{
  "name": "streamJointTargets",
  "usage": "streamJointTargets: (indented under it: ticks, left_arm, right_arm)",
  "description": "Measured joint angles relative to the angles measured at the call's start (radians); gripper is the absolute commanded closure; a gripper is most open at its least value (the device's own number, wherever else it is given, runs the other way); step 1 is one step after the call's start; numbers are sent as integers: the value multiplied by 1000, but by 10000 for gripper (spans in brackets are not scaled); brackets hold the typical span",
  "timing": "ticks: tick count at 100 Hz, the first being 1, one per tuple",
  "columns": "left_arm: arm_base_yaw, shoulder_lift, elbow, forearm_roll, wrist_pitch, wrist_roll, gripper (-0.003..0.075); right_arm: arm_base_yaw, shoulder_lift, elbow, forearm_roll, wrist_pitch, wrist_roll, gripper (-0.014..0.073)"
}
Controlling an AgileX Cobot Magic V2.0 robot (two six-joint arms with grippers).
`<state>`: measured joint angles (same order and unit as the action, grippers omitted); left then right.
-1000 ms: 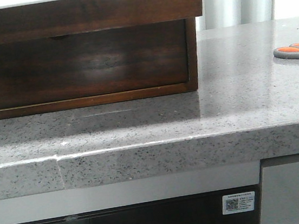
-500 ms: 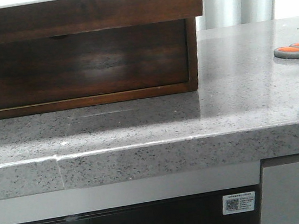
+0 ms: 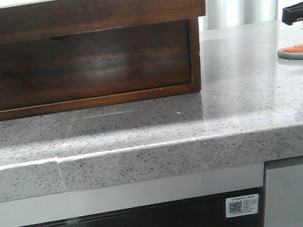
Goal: Put scissors in drawer with both arms
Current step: 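Lower the right gripper over the grey-and-orange scissors, then grasp the scissors at the pivot with the right gripper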
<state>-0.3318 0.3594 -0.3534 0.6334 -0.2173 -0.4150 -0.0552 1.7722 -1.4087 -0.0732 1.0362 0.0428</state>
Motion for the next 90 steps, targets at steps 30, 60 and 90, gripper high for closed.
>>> streamJointTargets:
  ticks: [30, 60, 90]
  left_arm:
    - [0, 0, 0, 0, 2, 0, 717]
    - [0, 0, 0, 0, 4, 0, 717]
    - [0, 0, 0, 0, 4, 0, 717]
  right_arm:
    - [-7, 6, 0, 10, -27, -4, 274]
    - [-12, 44, -15, 19, -31, -6, 281]
    - [-12, 54, -21, 44, -36, -6, 604]
